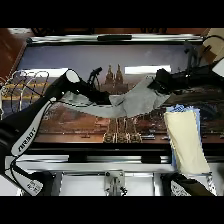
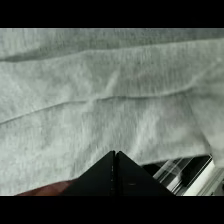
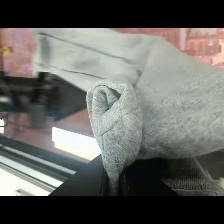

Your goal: Fold the shirts.

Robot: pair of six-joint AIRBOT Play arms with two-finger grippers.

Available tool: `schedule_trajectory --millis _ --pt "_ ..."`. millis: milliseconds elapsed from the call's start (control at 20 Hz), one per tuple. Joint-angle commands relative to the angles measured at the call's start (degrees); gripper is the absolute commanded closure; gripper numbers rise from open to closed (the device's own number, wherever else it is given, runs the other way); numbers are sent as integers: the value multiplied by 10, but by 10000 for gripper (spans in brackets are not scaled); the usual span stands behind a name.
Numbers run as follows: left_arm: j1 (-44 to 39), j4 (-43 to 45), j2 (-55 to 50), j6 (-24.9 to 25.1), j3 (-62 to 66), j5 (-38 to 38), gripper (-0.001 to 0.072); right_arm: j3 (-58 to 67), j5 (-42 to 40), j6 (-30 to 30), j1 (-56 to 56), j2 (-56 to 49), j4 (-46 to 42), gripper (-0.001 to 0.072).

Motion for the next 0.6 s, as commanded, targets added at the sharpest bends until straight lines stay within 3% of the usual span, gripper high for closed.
schedule_trajectory --millis 0,250,550 --pt "-82 -14 -18 -30 -2 57 671 1 20 42 1 72 1 648" --pt "-142 -93 -64 -27 -2 140 672 1 42 61 1 100 0 647" --pt "-11 -8 0 -10 -2 20 673 1 -12 41 35 39 2 648"
